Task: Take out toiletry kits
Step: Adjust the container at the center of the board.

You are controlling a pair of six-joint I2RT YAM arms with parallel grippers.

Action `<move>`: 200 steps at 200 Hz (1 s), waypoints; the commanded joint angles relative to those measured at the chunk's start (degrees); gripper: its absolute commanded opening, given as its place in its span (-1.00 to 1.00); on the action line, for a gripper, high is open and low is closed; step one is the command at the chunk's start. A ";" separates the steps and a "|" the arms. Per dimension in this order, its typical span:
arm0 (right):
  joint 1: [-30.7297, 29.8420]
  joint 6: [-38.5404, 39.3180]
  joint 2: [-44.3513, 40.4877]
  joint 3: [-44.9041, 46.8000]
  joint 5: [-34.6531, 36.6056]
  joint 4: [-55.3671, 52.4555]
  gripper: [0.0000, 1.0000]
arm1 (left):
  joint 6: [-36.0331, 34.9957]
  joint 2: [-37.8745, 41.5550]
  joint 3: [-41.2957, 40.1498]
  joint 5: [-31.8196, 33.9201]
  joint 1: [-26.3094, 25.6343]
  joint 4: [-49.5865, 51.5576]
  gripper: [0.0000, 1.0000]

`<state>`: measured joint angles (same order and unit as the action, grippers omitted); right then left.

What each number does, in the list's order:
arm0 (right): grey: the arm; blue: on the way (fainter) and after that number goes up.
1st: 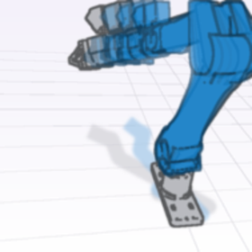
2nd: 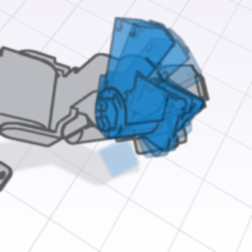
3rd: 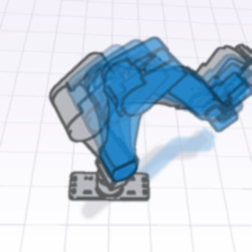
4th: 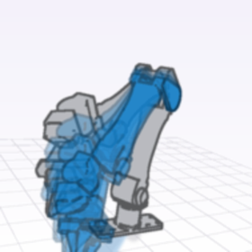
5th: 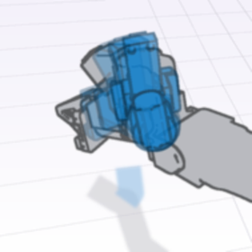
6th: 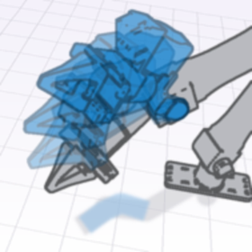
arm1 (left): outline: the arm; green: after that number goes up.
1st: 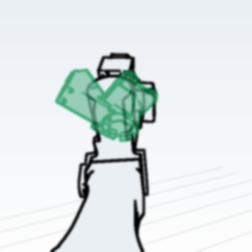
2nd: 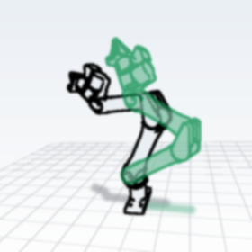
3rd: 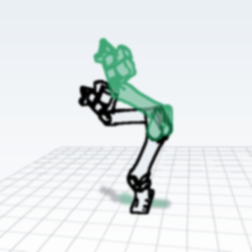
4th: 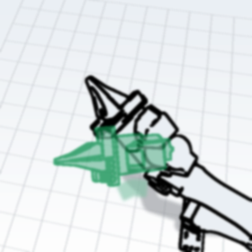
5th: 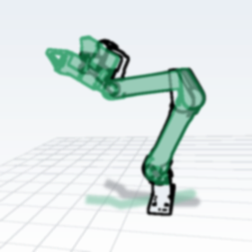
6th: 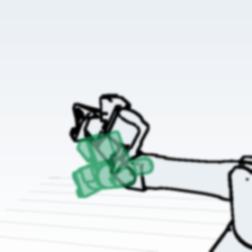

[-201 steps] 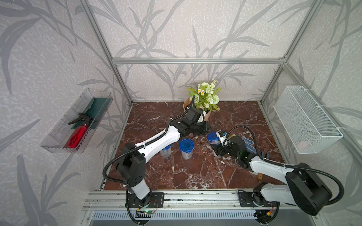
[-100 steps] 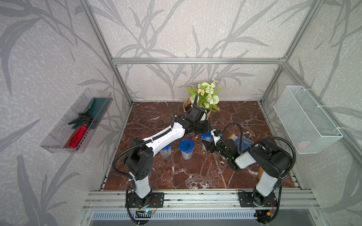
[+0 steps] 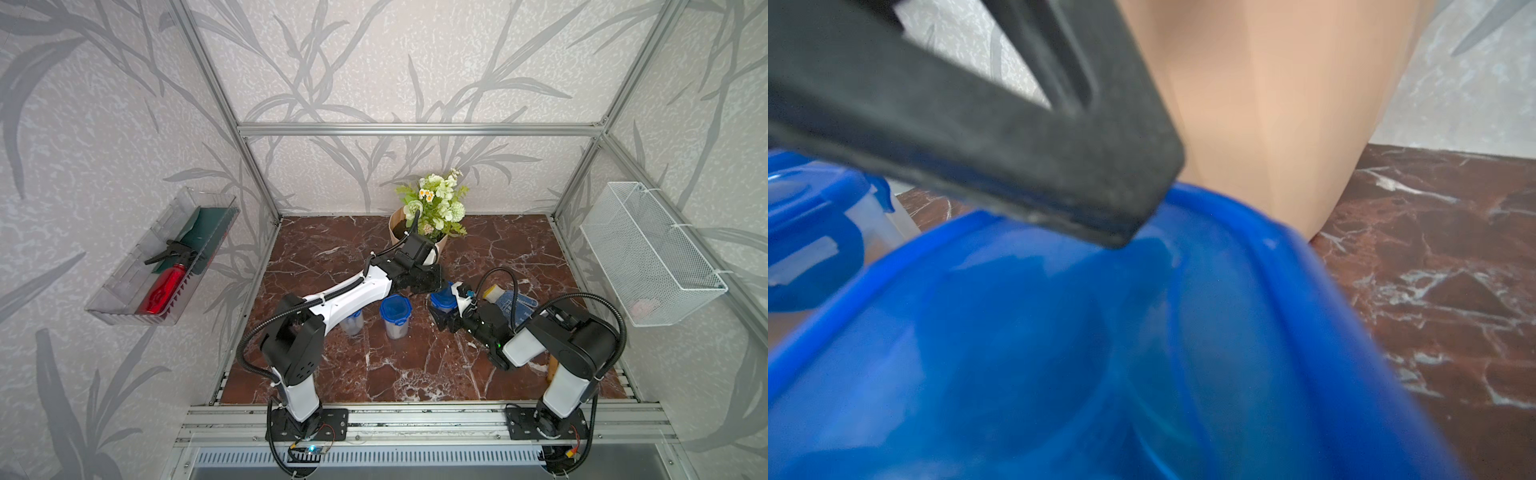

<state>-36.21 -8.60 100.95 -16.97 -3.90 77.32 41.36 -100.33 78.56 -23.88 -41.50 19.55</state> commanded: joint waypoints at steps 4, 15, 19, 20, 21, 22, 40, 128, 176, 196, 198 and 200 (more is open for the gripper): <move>-0.31 -1.41 -5.63 1.36 1.97 -1.99 0.98 | 1.15 1.03 -3.43 0.24 -0.63 3.06 -1.00; -0.83 -1.75 -8.61 1.96 1.89 -5.50 0.99 | 1.17 1.47 -3.90 0.39 -0.68 2.70 -1.00; -1.04 -1.83 -9.92 2.03 1.77 -7.41 0.98 | 1.11 1.64 -4.00 0.51 -0.66 2.63 -1.00; -1.14 -1.89 -10.17 2.03 1.78 -7.82 0.98 | 1.10 1.64 -4.02 0.55 -0.68 2.66 -1.00; -1.14 -1.92 -10.60 2.03 1.74 -8.47 0.98 | 1.09 1.72 -4.02 0.57 -0.64 2.67 -1.00; -1.19 -1.93 -10.95 2.03 1.72 -9.06 0.98 | 1.09 1.77 -4.03 0.62 -0.67 2.63 -1.00; -2.07 -2.04 -17.81 0.68 1.05 -21.35 0.98 | 0.61 2.23 -3.88 1.27 -0.61 2.75 -1.00; -2.71 -3.78 -41.16 1.26 3.26 -55.59 0.85 | -0.93 2.46 -0.69 2.06 -0.55 2.65 -1.00; -2.23 -10.85 -44.96 -0.12 -4.46 -61.80 0.03 | -1.15 3.85 -1.83 2.39 -0.57 2.86 -1.00; -1.86 -14.52 -43.99 -1.77 -9.92 -61.32 -0.15 | -1.37 4.35 -1.94 2.77 -0.55 3.11 -1.00; -1.90 -14.93 -43.82 -1.80 -10.39 -61.04 -0.17 | -1.44 4.36 -1.97 2.85 -0.55 3.10 -1.00; -1.86 -15.23 -43.64 -1.89 -10.83 -60.70 -0.20 | -1.46 4.40 -1.94 2.87 -0.52 3.12 -1.00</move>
<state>-38.39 -18.37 56.90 -16.21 -7.53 18.22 40.86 -98.32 76.77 -22.85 -41.89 19.55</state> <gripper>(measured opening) 0.445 0.048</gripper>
